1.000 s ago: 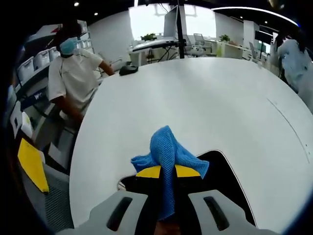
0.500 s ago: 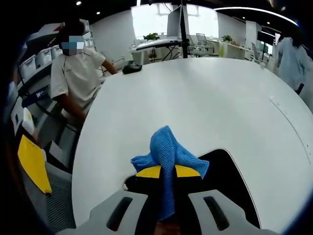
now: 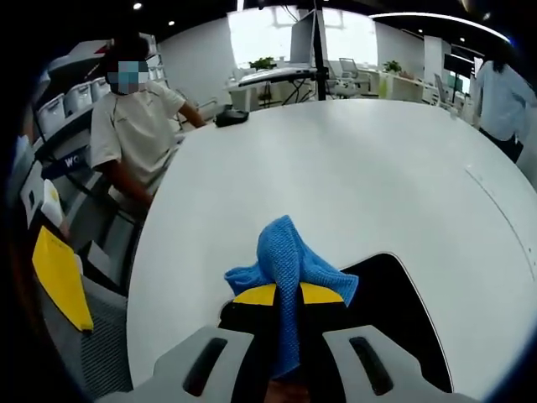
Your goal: Wipe the mirror surface with the cleaning cloth until all visible marks leave the cleaned area.
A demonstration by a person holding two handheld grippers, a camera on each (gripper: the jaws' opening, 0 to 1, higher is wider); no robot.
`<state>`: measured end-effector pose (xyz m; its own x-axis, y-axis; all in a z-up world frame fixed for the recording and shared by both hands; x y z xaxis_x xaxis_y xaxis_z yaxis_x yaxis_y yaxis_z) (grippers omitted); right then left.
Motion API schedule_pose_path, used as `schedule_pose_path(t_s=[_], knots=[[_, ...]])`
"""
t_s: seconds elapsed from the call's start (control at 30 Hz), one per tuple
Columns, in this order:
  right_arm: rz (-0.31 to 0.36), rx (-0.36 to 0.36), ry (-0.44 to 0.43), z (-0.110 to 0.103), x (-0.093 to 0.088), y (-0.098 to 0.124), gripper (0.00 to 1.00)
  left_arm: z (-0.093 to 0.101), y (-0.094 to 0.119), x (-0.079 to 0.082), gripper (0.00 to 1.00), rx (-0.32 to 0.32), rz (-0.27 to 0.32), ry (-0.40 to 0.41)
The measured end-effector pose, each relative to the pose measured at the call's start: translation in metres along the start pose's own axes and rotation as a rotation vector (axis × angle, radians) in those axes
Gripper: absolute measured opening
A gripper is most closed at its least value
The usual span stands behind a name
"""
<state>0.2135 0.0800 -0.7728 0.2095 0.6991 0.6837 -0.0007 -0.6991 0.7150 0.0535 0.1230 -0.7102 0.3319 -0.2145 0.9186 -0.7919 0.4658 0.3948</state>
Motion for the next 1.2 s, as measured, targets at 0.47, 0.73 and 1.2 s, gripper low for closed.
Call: schedule_pose_path(t_s=[0.47, 0.73, 1.2], knots=[[-0.006, 0.002, 0.0, -0.0003, -0.0004, 0.001, 0.04, -0.0003, 0.0, 0.0, 0.38, 0.002, -0.004, -0.005], [-0.005, 0.005, 0.0, 0.0, -0.0019, 0.0023, 0.04, -0.0006, 0.0006, 0.0006, 0.38, 0.004, -0.005, -0.005], [-0.007, 0.009, 0.006, 0.0005, -0.0041, 0.0046, 0.03, 0.0, -0.0003, -0.0001, 0.38, 0.001, -0.009, -0.013]])
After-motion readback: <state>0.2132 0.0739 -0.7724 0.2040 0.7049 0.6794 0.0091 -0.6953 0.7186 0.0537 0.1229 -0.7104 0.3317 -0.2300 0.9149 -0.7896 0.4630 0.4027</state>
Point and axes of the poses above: the point that each gripper's makers call its tool centre point, and the gripper's own axes: y roughly backward along the fingers, z roughly to its right, x roughly out of its top, the point moved 10 cm from there along y, roughly backward along the fingers, and after that the axes turned 3 degrees about x, right-handed, at the moved point
